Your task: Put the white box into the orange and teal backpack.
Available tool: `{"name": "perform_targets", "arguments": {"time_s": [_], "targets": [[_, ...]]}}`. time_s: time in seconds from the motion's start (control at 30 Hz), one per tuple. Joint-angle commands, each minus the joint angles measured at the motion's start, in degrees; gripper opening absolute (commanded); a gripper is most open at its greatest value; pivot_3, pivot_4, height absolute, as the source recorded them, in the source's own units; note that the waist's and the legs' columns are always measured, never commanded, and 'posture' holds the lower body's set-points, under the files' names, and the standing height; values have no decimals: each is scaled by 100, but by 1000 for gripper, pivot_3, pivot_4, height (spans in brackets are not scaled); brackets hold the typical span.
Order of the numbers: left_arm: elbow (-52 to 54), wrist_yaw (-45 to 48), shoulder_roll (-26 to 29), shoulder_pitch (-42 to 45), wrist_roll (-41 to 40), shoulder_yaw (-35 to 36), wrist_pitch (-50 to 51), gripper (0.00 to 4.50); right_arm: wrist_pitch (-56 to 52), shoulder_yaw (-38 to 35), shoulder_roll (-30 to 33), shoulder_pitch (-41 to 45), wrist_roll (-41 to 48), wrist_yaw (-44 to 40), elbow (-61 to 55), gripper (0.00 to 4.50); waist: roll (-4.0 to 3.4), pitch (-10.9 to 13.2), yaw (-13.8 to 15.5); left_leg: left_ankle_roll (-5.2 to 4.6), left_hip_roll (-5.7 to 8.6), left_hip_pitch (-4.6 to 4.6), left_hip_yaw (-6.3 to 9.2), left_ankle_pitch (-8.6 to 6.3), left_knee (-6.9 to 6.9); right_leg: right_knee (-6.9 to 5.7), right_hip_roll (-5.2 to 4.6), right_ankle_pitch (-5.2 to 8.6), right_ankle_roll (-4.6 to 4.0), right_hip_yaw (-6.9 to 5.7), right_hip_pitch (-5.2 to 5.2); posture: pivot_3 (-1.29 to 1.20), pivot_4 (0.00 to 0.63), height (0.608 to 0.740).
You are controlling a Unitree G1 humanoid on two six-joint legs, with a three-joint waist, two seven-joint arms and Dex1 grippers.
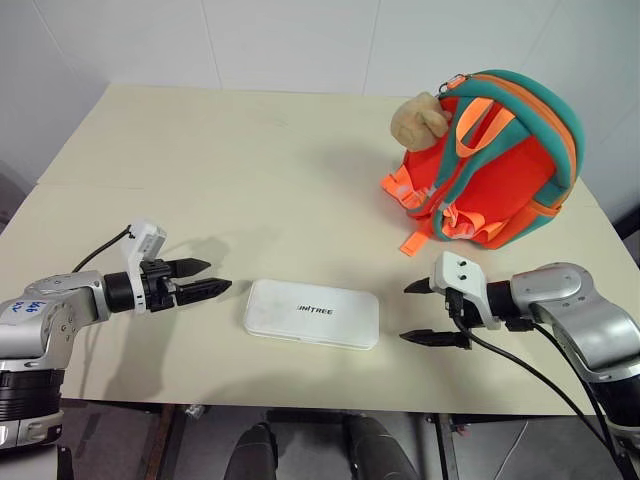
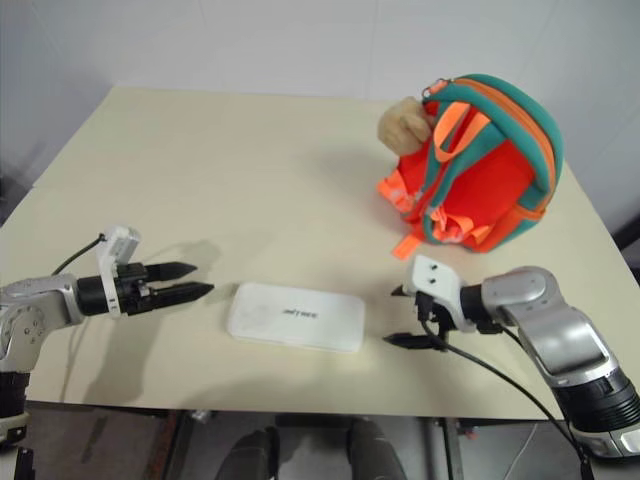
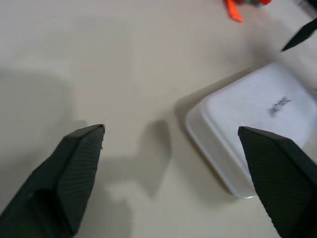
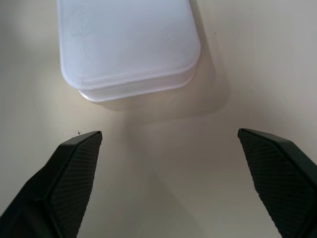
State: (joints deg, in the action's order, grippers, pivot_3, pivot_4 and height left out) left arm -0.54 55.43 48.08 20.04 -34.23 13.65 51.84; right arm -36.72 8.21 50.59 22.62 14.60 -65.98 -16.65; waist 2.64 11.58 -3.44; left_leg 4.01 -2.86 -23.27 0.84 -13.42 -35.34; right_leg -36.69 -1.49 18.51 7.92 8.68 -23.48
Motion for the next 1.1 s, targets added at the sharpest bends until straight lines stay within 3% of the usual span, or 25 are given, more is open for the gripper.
{"name": "perform_targets", "arguments": {"time_s": [0.03, 0.5, 1.1], "targets": [[-322, 246, 167, 73, -135, 112, 81, 4446, 119, 14, -64, -4, -141, 284, -87, 4500, 0, 0, -5, 0, 0, 0, 0, 0, 0, -3, 1, 0, -1, 0, -2, 0, 150, 740], [-1559, 1059, -140, 582, -459, -409, 948, 4446, 893, 448, -512, 287, -773, 752, 570, 4500, 0, 0, 3, 0, 0, -1, 1, 0, -19, -23, 2, 2, -3, -2, -3, 0, 150, 740], [-2152, 1603, -516, 1083, -153, -1541, 1036, 4446, 1304, 481, -671, 362, -866, 671, 607, 4500, -2, -1, 35, 0, 1, 0, 4, 0, -41, -34, 2, 1, -1, -2, 5, 0, 150, 740]]}}
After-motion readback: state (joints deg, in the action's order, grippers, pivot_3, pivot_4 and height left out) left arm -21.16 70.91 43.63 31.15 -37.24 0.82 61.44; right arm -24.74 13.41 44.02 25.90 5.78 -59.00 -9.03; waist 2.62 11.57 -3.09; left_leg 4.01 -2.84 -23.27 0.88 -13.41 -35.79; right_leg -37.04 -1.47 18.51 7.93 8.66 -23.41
